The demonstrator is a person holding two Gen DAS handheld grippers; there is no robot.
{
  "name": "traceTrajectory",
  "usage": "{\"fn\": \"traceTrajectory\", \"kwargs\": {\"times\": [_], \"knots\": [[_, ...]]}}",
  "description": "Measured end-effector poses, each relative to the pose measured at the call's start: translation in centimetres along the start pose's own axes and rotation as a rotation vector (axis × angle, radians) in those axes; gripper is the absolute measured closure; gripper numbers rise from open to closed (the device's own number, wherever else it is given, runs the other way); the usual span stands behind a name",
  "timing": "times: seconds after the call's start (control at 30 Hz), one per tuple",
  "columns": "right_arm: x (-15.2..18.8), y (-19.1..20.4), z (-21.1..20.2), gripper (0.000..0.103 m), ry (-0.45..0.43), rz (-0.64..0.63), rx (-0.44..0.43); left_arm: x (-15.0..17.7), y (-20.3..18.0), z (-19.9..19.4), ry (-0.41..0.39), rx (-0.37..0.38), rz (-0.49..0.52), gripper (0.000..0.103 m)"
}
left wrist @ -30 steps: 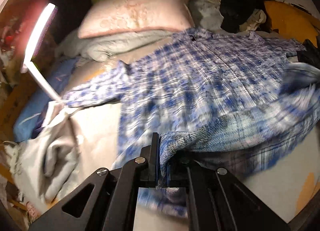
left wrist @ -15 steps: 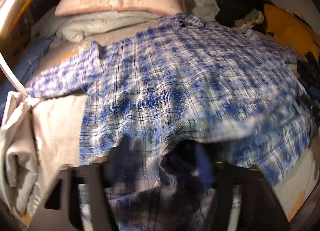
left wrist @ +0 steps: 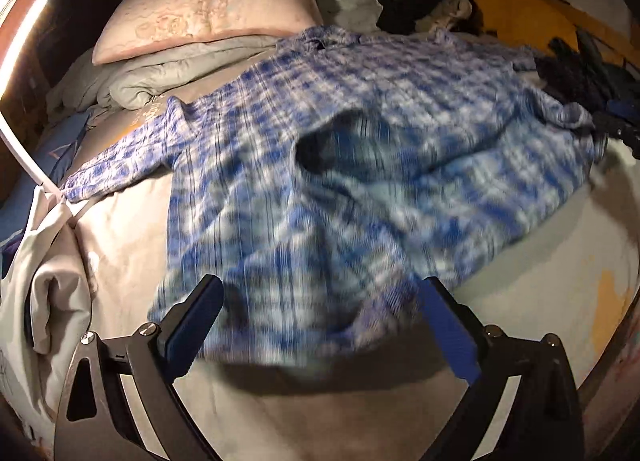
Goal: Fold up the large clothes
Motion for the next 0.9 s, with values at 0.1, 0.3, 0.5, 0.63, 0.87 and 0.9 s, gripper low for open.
{"fn": "traceTrajectory", "kwargs": {"times": [0.1, 0.3, 0.5, 0.63, 0.87, 0.9], "knots": [[1.1, 0.4, 0.2, 0.0, 0.036, -0.009, -0.038, 0.7, 0.0, -0.1, 0.002, 0.004, 0.003, 0.006], [1.1, 0.8, 0.0, 0.001, 0.003, -0.052, -0.033, 1.3, 0.2, -0.5, -0.006, -0.028, 0.027, 0.006], [1.6, 1.1, 1.5, 0.025, 0.052, -0.113, 0.001, 1.9, 0.1, 0.3, 0.023, -0.049, 0.032, 0.006], [2.2, 1.8, 2.1, 0.048, 0.065, -0.191, 0.066, 2.0, -0.6, 0.2, 0.027, -0.006, 0.033, 0.013], [-0.7, -1.1, -0.4, 0.099, -0.113, -0.06, 0.169, 0.2, 2.0, -1.7, -0.101, -0.108, -0.073, 0.099], [-1.1, -2.0, -0.8, 0.099, -0.131, -0.053, 0.203, -0.8, 2.6, -3.1, -0.174, -0.163, -0.062, 0.099]]}}
Point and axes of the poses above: each gripper's, at about its wrist camera, not at the fingertips, and z roughly the way its jaws point, y to its left, x to its underside, the point moved 8 cm from there along z, roughly the way its jaws point, and after that the axes turned 1 degree about -y, right-handed, at the moved point
